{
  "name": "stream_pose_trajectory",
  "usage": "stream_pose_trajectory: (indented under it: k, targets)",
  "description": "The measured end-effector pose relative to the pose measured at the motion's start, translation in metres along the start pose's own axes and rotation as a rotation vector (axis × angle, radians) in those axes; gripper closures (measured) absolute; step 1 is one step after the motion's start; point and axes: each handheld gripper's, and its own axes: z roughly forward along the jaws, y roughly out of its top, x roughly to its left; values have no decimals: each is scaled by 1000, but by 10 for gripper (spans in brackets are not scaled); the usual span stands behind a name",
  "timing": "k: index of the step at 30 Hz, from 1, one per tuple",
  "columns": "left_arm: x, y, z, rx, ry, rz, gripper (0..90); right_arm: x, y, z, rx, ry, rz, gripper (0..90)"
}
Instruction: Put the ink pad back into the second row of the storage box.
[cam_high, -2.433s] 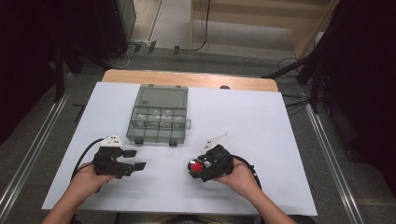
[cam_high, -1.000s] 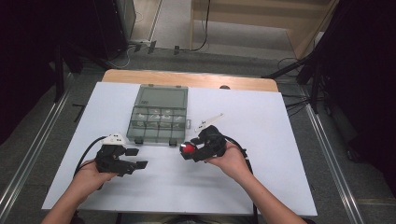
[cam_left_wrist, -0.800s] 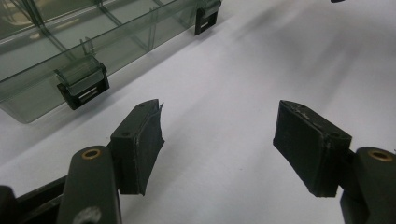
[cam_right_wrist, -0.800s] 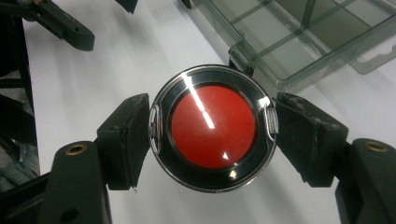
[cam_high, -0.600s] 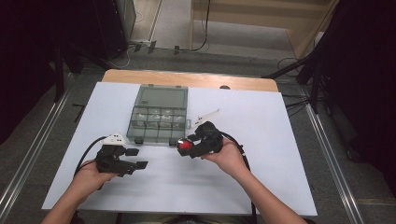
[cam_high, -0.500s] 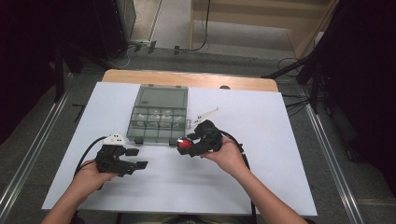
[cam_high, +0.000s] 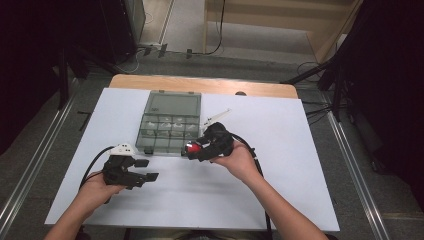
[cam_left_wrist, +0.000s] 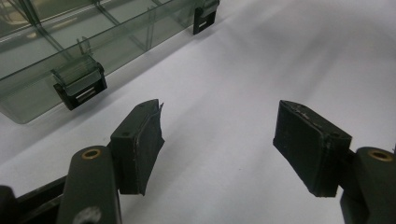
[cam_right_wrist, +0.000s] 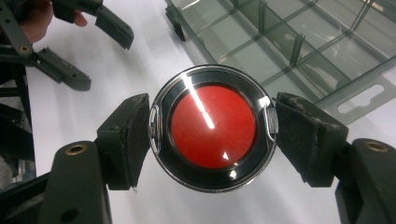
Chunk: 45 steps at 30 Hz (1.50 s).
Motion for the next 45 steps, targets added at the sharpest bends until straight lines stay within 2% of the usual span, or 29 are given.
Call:
stream_pose_trajectory:
  k: [20,31,45]
  targets:
    - [0,0,0,1,-3,1,319,-6,24,18,-6,1,17,311]
    - [-1,0,1,10,-2,6,319,-12,34,30,-8,-14,25,310]
    - [0,0,1,8,-6,4,319,-12,49,48,-12,-35,24,310]
